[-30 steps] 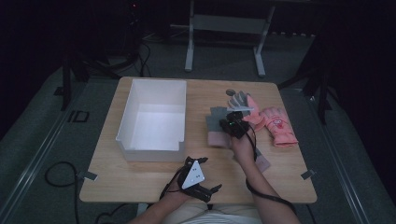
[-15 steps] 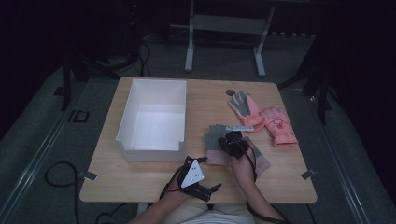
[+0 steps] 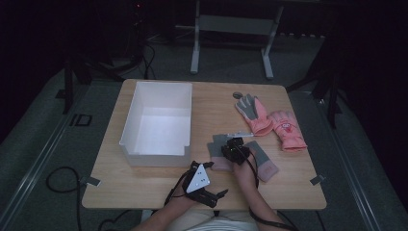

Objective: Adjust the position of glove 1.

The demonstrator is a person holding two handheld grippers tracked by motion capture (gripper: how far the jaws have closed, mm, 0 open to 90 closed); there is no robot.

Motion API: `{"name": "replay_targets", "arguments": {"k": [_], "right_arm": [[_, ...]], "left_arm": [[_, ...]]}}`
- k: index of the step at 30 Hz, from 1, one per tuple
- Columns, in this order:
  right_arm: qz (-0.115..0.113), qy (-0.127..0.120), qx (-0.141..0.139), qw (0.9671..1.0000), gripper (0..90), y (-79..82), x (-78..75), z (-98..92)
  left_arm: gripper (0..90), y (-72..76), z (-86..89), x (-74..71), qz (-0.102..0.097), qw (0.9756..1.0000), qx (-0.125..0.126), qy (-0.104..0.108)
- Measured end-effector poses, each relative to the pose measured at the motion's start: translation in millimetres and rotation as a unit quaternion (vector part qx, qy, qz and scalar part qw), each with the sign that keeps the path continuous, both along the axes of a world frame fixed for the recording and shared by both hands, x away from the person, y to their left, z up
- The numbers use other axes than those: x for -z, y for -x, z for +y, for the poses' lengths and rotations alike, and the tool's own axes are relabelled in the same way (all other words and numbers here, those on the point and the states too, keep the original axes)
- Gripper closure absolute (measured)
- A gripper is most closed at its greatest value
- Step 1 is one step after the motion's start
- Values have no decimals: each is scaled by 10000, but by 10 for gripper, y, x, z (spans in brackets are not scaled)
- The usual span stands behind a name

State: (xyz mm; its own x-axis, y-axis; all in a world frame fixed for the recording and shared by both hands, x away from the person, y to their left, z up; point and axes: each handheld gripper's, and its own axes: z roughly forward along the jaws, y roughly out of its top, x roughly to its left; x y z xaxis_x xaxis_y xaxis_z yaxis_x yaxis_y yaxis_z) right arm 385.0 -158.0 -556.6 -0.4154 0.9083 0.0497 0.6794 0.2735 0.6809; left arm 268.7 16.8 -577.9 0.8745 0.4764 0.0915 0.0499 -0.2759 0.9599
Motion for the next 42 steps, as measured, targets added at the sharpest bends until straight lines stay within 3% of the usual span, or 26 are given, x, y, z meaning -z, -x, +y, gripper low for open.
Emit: {"name": "replay_targets", "arguments": {"k": [8,12,16,22,27,28,29,35,42], "right_arm": [[-70,-17,-58,10000,694,-4,5,6],[-56,11,-129,9999,692,-33,-46,-34],[-164,17,-417,9990,664,-31,-230,-169],[-241,23,-541,9982,661,-2,-420,-477],[-305,98,-626,9975,653,40,-474,-753],[-305,98,-626,9975,653,40,-474,-753],[-355,147,-645,9972,654,65,-486,-886],[-347,209,-590,9974,653,132,-482,-1214],[-221,325,-678,9969,653,211,-399,-1446]], "left_arm": [[0,1,0,0,-3,10000,19,-1],[0,-2,1,0,9,10000,23,6],[0,-3,-5,0,22,10000,31,7],[0,-4,-3,-1,21,10000,34,-2],[0,-7,-5,-1,27,10000,37,-9],[0,-7,-5,-1,27,10000,37,-9],[0,-5,-3,-1,21,10000,40,-3],[0,-6,-4,-1,17,10000,46,-11],[0,-5,-8,-1,17,10000,46,-15]]}}
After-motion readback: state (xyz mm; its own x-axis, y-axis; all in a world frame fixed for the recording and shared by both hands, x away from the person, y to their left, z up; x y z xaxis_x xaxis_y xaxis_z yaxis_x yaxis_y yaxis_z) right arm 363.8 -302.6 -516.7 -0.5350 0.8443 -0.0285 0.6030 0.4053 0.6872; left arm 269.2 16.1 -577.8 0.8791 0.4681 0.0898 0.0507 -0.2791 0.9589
